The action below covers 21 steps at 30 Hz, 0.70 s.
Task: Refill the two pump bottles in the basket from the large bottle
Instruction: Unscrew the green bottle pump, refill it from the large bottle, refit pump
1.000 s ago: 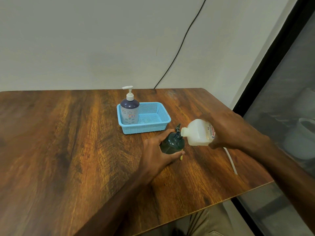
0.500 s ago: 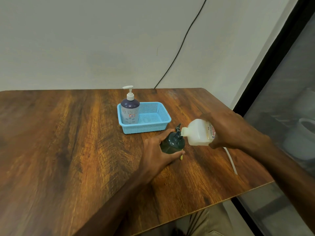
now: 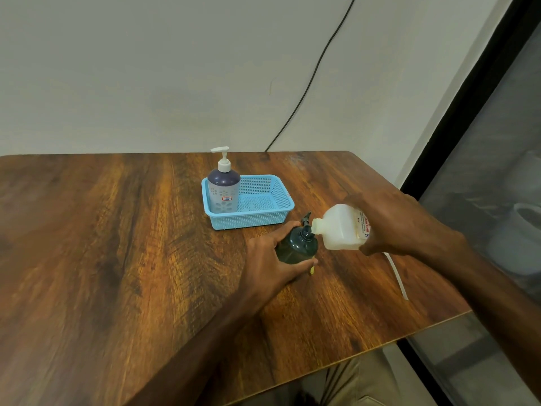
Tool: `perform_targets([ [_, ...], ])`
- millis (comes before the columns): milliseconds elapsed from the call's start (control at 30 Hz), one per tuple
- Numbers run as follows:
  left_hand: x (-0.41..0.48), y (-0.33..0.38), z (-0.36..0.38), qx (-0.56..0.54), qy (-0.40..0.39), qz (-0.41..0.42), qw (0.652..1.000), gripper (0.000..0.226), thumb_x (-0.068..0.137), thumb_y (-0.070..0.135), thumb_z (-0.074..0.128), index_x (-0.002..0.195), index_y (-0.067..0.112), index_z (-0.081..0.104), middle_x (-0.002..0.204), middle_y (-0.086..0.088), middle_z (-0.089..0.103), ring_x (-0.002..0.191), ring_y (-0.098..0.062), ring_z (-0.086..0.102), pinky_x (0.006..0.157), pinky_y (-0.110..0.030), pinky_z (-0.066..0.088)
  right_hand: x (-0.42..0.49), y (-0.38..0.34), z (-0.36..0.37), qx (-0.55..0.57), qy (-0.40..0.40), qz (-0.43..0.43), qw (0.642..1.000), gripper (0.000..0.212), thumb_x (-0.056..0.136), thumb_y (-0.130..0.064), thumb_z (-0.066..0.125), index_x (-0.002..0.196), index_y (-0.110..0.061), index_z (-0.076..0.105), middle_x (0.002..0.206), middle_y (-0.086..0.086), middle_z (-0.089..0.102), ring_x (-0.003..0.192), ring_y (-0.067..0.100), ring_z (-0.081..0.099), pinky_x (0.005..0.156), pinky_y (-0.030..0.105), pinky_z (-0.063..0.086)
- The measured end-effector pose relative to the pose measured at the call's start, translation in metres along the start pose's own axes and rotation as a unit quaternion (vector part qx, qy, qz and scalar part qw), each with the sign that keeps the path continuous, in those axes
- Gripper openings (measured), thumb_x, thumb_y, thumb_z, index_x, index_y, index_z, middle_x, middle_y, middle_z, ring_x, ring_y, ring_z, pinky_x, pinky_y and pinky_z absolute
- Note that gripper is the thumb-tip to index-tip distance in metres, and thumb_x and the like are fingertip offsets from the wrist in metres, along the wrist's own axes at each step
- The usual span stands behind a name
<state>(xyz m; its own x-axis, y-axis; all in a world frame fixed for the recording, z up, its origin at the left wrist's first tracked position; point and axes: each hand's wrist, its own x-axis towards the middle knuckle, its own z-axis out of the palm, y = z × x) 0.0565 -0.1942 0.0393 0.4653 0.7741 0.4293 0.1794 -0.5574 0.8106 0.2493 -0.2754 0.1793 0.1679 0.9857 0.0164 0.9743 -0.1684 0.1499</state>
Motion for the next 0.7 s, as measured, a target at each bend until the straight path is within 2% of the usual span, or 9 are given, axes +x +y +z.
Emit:
perform_targets([
  [167, 0.000, 0.000, 0.000, 0.009, -0.002, -0.001, 1.000, 0.082, 0.069, 0.042, 0.091, 0.141, 0.031, 0.055, 0.122, 0.025, 0.058, 0.115, 0.008, 0.055, 0.093, 0.000, 0.041, 0.000, 0.001, 0.001, -0.002, -0.002, -0.001, 1.000, 0.090, 0.073, -0.033, 0.083, 0.146, -0.027, 0.033, 0.144, -0.003, 0.044, 0.131, 0.016, 0.040, 0.103, 0.025, 0.034],
  [333, 0.000, 0.001, -0.001, 0.000, -0.003, 0.005, 1.000, 0.077, 0.069, 0.040, 0.092, 0.133, 0.043, 0.050, 0.119, 0.027, 0.058, 0.105, 0.018, 0.055, 0.091, 0.000, 0.042, 0.001, 0.003, 0.003, 0.016, -0.011, -0.001, 1.000, 0.088, 0.073, -0.031, 0.083, 0.146, -0.026, 0.033, 0.144, -0.002, 0.043, 0.131, 0.016, 0.040, 0.105, 0.025, 0.033],
  [500, 0.000, 0.001, 0.000, -0.001, 0.000, -0.002, 1.000, 0.079, 0.069, 0.041, 0.092, 0.136, 0.040, 0.051, 0.123, 0.025, 0.060, 0.115, 0.006, 0.058, 0.094, -0.003, 0.043, 0.001, 0.006, 0.006, 0.038, -0.010, -0.003, 0.999, 0.088, 0.073, -0.030, 0.084, 0.145, -0.026, 0.034, 0.144, -0.003, 0.043, 0.130, 0.015, 0.040, 0.102, 0.021, 0.032],
  [600, 0.000, 0.000, 0.000, -0.008, 0.003, 0.001, 1.000, 0.079, 0.069, 0.041, 0.092, 0.138, 0.038, 0.053, 0.127, 0.022, 0.063, 0.115, 0.008, 0.058, 0.096, -0.006, 0.045, -0.002, 0.008, 0.010, 0.056, 0.006, 0.000, 0.998, 0.090, 0.071, -0.031, 0.084, 0.146, -0.027, 0.033, 0.145, -0.004, 0.042, 0.130, 0.014, 0.039, 0.099, 0.019, 0.030],
  [700, 0.000, -0.001, 0.000, -0.006, 0.009, 0.000, 1.000, 0.080, 0.069, 0.042, 0.092, 0.137, 0.041, 0.050, 0.128, 0.024, 0.059, 0.116, 0.009, 0.056, 0.098, -0.009, 0.047, -0.008, 0.009, 0.016, 0.095, 0.013, 0.005, 0.995, 0.091, 0.070, -0.036, 0.085, 0.144, -0.029, 0.034, 0.143, -0.005, 0.042, 0.127, 0.014, 0.039, 0.100, 0.022, 0.031],
])
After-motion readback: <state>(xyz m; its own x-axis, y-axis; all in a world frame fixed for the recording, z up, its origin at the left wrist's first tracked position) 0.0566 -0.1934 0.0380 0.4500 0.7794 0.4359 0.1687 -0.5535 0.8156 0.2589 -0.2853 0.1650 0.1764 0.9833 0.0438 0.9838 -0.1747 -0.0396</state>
